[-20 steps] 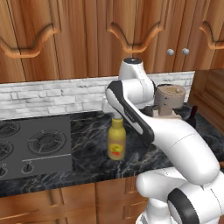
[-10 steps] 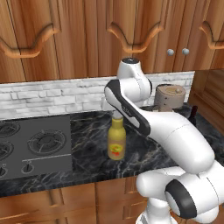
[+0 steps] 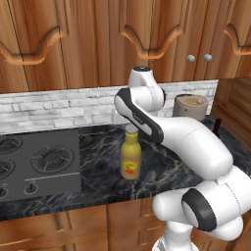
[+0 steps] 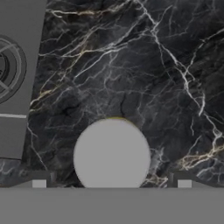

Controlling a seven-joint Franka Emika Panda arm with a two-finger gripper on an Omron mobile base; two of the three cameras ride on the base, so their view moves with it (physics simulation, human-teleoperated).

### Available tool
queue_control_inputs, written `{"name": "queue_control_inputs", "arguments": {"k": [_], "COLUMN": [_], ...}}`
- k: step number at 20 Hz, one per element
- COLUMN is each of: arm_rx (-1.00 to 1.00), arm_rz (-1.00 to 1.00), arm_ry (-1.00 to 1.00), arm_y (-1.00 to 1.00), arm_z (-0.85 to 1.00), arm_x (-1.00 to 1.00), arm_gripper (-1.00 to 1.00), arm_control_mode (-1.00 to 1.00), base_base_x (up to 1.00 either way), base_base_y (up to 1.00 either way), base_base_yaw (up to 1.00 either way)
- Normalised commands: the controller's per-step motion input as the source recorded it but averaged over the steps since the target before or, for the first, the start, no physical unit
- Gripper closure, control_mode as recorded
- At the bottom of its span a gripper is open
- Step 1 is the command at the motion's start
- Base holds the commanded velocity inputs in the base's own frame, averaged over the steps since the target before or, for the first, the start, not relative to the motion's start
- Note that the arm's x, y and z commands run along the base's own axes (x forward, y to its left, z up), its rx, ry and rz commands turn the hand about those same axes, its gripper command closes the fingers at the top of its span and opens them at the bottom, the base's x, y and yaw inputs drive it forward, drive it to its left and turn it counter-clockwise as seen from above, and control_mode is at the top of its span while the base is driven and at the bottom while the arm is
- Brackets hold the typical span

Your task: There is a wine glass and glass cup on the dining counter. Place the wine bottle next to the wine glass and the juice bottle next to the glass cup.

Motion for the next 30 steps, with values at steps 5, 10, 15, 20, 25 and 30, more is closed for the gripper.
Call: {"name": "queue_control_inputs", "arguments": {"k": [5, 10, 15, 20, 25, 30], "arm_rx": [0.00, -0.01, -0.03, -0.03, -0.01, -0.01], "arm_rz": [0.00, 0.00, 0.00, 0.00, 0.00, -0.01], "arm_ry": [0.05, 0.00, 0.00, 0.00, 0.00, 0.03], "arm_y": [0.08, 0.02, 0.00, -0.04, -0.03, -0.01], "arm_z": [-0.09, -0.11, -0.17, -0.14, -0.05, -0.07], "arm_x": [-0.04, -0.05, 0.00, 0.00, -0.03, -0.01], "arm_gripper": [-1.00, -1.00, -1.00, -1.00, -1.00, 1.00], "arm_control_mode": [-1.00, -1.00, -1.00, -1.00, -1.00, -1.00], "base_base_x": [0.00, 0.00, 0.00, 0.00, 0.00, 0.00], "base_base_y": [0.00, 0.00, 0.00, 0.00, 0.00, 0.00], "base_base_yaw": [0.00, 0.00, 0.00, 0.00, 0.00, 0.00]}}
